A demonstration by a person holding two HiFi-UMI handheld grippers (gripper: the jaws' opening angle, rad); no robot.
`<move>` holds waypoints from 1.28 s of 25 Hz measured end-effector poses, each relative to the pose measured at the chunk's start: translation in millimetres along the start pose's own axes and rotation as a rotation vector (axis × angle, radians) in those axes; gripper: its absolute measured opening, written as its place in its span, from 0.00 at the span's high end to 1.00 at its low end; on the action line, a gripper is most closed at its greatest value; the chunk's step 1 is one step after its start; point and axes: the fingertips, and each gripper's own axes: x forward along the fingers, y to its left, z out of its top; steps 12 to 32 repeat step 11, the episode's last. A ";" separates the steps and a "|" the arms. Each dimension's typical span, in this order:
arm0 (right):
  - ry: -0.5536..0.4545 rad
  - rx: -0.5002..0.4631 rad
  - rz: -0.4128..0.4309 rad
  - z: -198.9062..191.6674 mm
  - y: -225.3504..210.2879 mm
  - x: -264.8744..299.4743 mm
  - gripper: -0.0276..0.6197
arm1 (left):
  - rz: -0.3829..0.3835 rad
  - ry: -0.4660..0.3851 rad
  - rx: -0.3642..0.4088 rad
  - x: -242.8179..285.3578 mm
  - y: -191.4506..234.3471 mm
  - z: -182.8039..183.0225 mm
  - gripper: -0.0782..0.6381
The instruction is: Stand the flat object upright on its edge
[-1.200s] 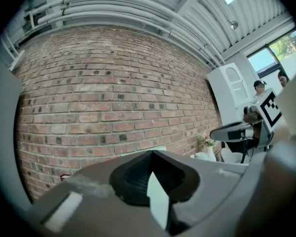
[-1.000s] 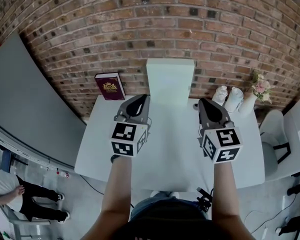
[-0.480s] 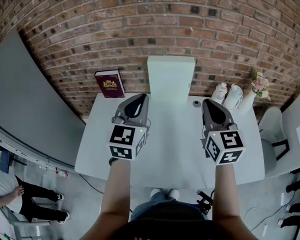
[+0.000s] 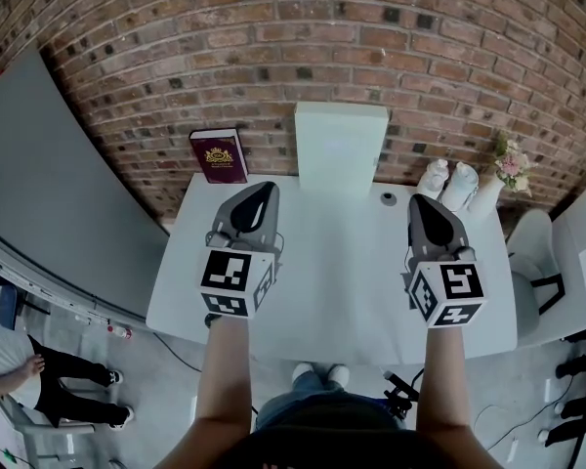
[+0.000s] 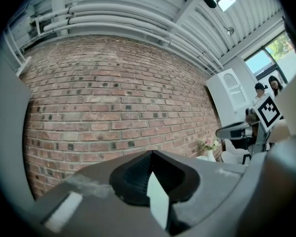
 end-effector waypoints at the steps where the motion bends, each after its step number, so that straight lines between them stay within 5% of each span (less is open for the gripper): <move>1: -0.005 -0.001 -0.004 1.8 -0.7 -1.1 0.96 | 0.005 -0.006 0.002 -2.0 2.1 1.5 0.89; 32: -0.044 -0.006 -0.029 13.1 -7.2 -5.2 0.96 | 0.022 -0.029 0.003 -10.9 11.1 3.9 0.89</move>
